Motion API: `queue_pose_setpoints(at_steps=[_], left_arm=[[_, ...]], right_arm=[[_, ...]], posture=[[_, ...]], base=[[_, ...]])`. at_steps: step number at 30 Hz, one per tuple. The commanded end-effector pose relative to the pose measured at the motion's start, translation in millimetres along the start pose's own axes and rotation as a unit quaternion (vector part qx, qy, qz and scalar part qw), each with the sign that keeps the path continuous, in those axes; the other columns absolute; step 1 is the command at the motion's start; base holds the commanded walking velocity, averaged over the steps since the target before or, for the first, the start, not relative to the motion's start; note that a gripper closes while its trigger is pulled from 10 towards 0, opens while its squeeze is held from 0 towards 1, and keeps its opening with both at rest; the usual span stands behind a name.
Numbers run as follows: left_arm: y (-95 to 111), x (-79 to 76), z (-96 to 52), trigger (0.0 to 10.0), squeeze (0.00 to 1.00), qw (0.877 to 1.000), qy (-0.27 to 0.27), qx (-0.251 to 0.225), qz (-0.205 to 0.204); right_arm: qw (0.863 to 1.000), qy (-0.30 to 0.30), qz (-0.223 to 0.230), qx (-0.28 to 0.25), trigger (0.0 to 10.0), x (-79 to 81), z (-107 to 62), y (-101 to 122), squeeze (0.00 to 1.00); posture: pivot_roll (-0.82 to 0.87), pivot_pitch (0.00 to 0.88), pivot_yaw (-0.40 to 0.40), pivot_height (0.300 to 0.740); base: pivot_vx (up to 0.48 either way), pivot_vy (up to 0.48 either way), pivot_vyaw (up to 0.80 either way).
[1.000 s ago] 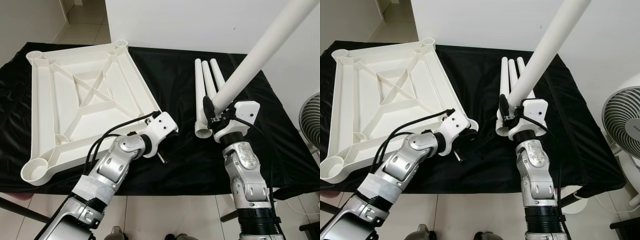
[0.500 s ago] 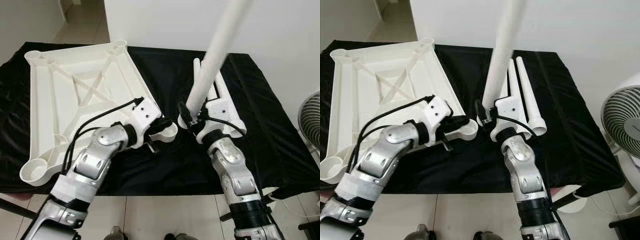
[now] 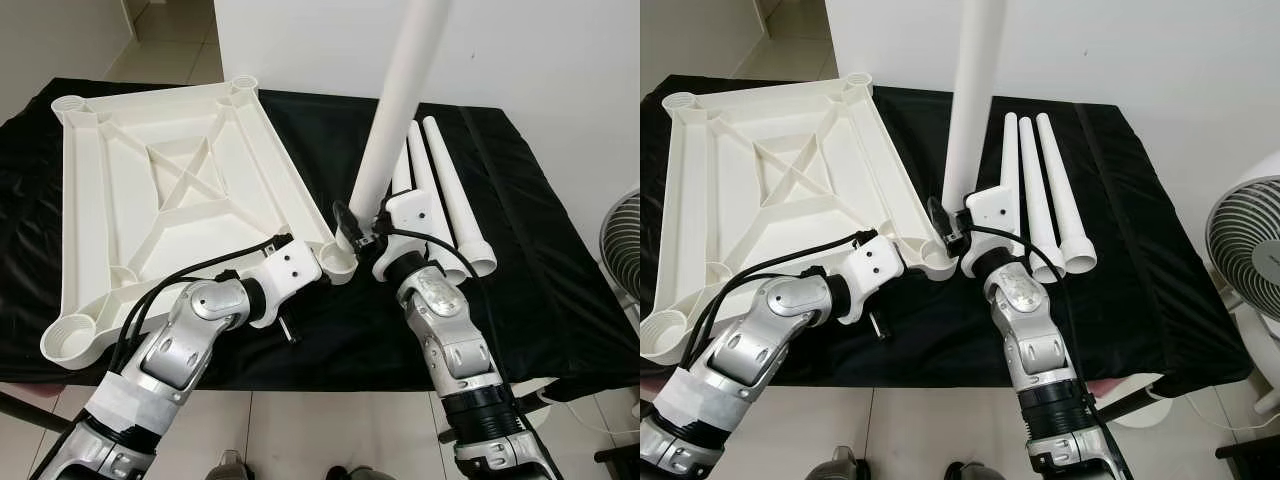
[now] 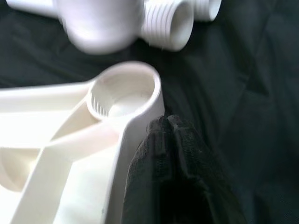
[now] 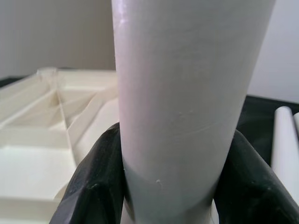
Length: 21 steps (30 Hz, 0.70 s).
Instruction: Building children table
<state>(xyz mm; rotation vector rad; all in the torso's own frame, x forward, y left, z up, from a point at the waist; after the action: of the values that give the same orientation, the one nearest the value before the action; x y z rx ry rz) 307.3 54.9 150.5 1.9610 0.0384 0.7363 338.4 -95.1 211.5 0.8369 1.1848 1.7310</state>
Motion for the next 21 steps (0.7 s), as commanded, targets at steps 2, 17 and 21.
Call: queue_pose_setpoints(at_steps=[2, 17, 21], left_arm=[[-6, 12.3, 3.7, 10.0, 0.08, 0.998, 0.047, 0.015, -0.029], [-19, 44.6, 3.6, 10.0, 0.00, 0.992, 0.090, 0.083, 0.024], [-29, 36.8, 6.1, 10.0, 0.00, 0.993, 0.059, 0.103, 0.024]], right_arm=[[0.999, -0.021, 0.003, -0.024, 10.0, -9.9, -5.1, 9, 0.00], [0.997, -0.066, -0.016, -0.032, 10.0, -29.0, -22.3, 13, 0.00], [0.996, -0.077, -0.021, -0.036, 10.0, -33.9, -25.1, 16, 0.00]], posture=[[0.13, 0.077, -0.049, 0.740], [0.08, 0.078, -0.010, 0.740], [0.07, 0.080, -0.002, 0.740]], base=[[0.000, 0.000, 0.00], [0.000, 0.000, 0.00], [0.000, 0.000, 0.00]])
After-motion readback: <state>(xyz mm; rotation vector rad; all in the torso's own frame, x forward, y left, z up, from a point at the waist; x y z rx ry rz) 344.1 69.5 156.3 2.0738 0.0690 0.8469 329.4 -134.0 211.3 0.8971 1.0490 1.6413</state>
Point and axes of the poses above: a point about 5 cm out from each wrist's last joint towards the gripper, its own z axis pointing out of the wrist towards the gripper, its own y axis along the axis of the wrist's last joint, x = y × z, the point moved 3 cm from there along z, pointing out of the wrist towards the gripper, and after that the axes turned 7 degrees about z, right-handed, at the moved point
